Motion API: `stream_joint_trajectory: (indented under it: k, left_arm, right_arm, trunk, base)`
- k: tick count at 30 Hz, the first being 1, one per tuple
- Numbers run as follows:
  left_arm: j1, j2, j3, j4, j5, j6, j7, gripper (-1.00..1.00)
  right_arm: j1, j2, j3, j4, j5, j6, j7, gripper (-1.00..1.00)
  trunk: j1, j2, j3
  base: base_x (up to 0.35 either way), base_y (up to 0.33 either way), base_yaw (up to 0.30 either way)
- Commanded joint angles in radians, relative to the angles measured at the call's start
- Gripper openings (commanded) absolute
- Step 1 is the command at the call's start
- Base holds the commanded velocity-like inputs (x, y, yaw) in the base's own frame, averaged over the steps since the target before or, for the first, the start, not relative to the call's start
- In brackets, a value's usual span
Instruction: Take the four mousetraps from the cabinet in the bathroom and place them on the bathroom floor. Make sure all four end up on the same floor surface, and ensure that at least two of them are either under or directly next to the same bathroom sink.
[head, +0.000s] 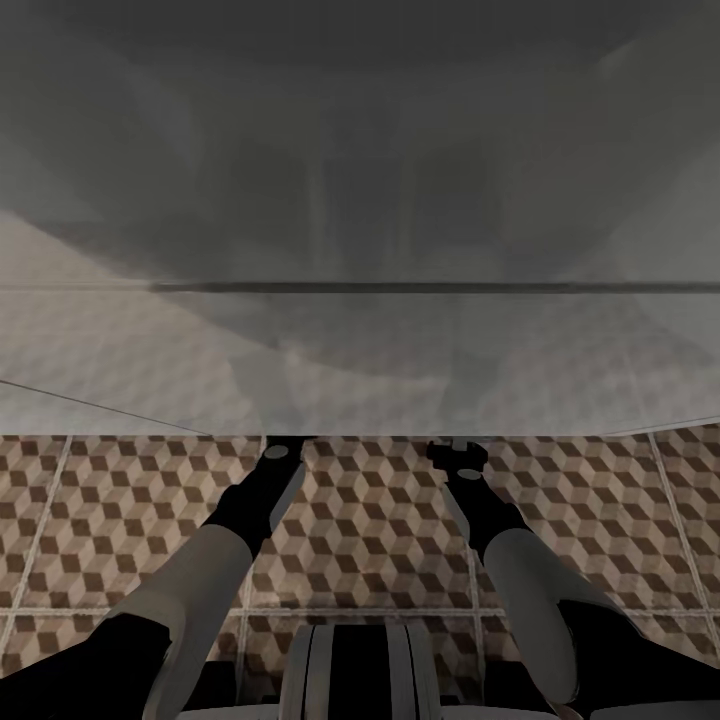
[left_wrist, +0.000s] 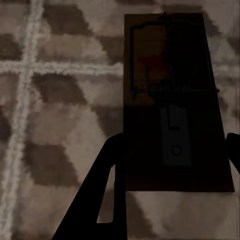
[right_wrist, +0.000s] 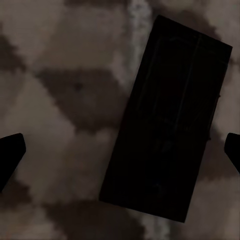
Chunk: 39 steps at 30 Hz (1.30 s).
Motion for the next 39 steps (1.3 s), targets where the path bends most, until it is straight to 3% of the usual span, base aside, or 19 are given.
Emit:
stream_joint_trajectory:
  k: [1, 6, 11, 17, 22, 25, 39]
  left_arm:
    - [0.0, 0.0, -0.008, -0.002, 0.004, 0.002, 0.008, -1.0]
    - [0.0, 0.0, -0.058, 0.014, 0.005, -0.02, 0.008, -1.0]
    - [0.0, 0.0, -0.077, 0.036, 0.005, -0.027, 0.007, -1.0]
    - [0.0, 0.0, -0.08, 0.075, 0.005, -0.062, 0.007, -1.0]
    - [0.0, 0.0, -0.085, 0.162, 0.005, -0.175, 0.004, -1.0]
    - [0.0, 0.0, -0.086, 0.197, 0.004, -0.208, 0.004, -1.0]
    - [0.0, 0.001, -0.087, 0.226, 0.003, -0.233, 0.003, -1.0]
  right_arm:
    - [0.0, 0.001, -0.006, -0.001, 0.01, 0.001, -0.001, 1.0]
    - [-0.001, 0.001, -0.006, -0.001, 0.01, 0.001, -0.001, 1.0]
    - [0.0, 0.001, -0.006, -0.001, 0.01, -0.001, -0.001, 1.0]
    - [-0.001, 0.001, -0.006, -0.001, 0.01, -0.003, -0.001, 1.0]
    - [0.0, 0.001, -0.006, -0.001, 0.01, -0.004, -0.001, 1.0]
    - [0.0, 0.001, -0.006, -0.001, 0.01, -0.004, -0.001, 1.0]
    - [0.0, 0.001, -0.006, -0.001, 0.01, -0.006, -0.001, 1.0]
  trunk:
    - [0.004, 0.0, -0.001]
    - [0.004, 0.0, -0.001]
    - [0.004, 0.0, -0.001]
    - [0.004, 0.0, -0.001]
    - [0.004, 0.0, -0.001]
    - [0.004, 0.0, -0.001]
    - [0.004, 0.0, -0.001]
  base:
    - [0.0, 0.0, 0.0]
    - [0.0, 0.0, 0.0]
    - [0.0, 0.0, 0.0]
    - [0.0, 0.0, 0.0]
    - [0.0, 0.0, 0.0]
    - [0.0, 0.0, 0.0]
    - [0.0, 0.0, 0.0]
